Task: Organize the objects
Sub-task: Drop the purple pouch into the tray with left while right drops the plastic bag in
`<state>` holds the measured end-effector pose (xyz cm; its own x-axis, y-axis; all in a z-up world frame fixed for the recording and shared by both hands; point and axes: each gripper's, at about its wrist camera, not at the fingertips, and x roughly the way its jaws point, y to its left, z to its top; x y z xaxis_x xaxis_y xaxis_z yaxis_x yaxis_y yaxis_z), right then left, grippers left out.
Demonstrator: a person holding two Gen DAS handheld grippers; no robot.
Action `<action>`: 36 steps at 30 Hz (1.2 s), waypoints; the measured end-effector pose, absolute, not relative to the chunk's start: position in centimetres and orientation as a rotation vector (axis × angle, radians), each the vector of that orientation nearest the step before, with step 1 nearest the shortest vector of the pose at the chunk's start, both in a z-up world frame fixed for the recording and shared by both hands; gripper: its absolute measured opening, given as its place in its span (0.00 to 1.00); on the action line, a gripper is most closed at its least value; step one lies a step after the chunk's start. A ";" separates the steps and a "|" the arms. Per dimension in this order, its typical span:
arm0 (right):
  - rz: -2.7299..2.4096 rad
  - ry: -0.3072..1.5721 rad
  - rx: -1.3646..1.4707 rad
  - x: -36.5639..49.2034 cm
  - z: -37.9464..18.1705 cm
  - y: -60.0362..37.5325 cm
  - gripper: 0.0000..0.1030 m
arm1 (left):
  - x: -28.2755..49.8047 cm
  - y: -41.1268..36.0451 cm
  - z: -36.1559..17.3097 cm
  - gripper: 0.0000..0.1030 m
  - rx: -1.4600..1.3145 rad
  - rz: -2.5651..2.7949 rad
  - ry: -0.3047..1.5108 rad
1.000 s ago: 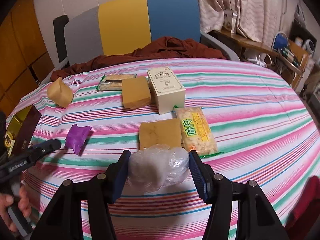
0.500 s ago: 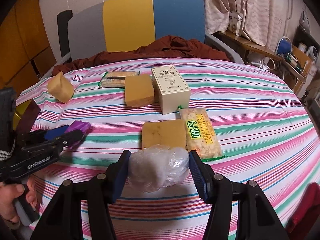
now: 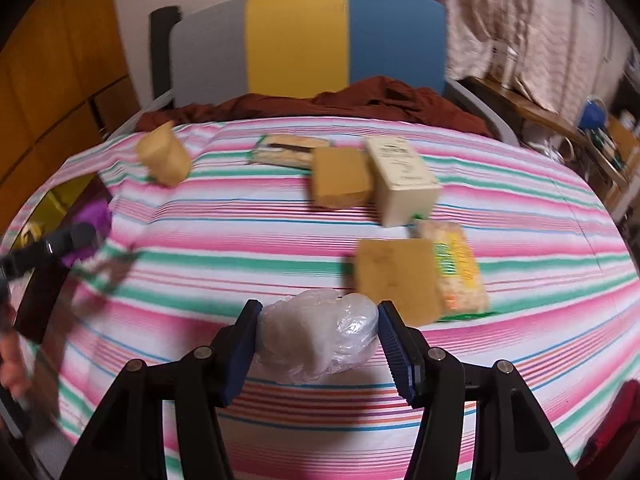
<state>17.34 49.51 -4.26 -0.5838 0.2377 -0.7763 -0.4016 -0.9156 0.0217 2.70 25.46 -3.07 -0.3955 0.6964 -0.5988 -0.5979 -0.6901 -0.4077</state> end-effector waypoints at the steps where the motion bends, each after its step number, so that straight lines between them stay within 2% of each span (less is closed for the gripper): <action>1: 2.514 0.263 -1.189 17.1 -4.2 48.7 0.57 | 2.4 24.6 -2.8 0.40 -0.983 2.138 -0.167; 6: 2.586 0.284 -1.191 15.8 -3.4 45.3 0.57 | 0.5 20.2 -1.9 0.40 -0.972 2.232 -0.196; 11: 2.749 0.424 -1.167 13.6 -2.0 40.1 0.57 | -2.7 16.1 -2.0 0.40 -1.013 2.328 -0.198; 15: 2.885 0.455 -1.181 11.5 -1.1 34.8 0.57 | -5.8 13.0 -2.6 0.40 -1.076 2.385 -0.212; 21: 3.045 0.336 -1.237 8.0 -0.1 26.4 0.57 | -8.8 9.5 -3.8 0.40 -1.146 2.434 -0.222; 29: 3.089 0.268 -1.332 5.0 -1.1 21.1 0.57 | -11.4 7.0 -7.0 0.41 -1.291 2.419 -0.311; 33: 3.085 0.218 -1.361 3.6 -2.0 19.6 0.58 | -11.6 6.4 -7.7 0.49 -1.343 2.412 -0.372; 36: 3.065 0.182 -1.392 3.0 -2.7 19.1 0.61 | -10.9 5.9 -7.3 0.51 -1.326 2.432 -0.397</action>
<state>3.04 19.06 -2.70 -0.6374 -0.2511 -0.7285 0.1630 -0.9680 0.1910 -10.94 5.93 -7.27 -0.5054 0.4231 -0.7520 -0.1622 -0.9026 -0.3988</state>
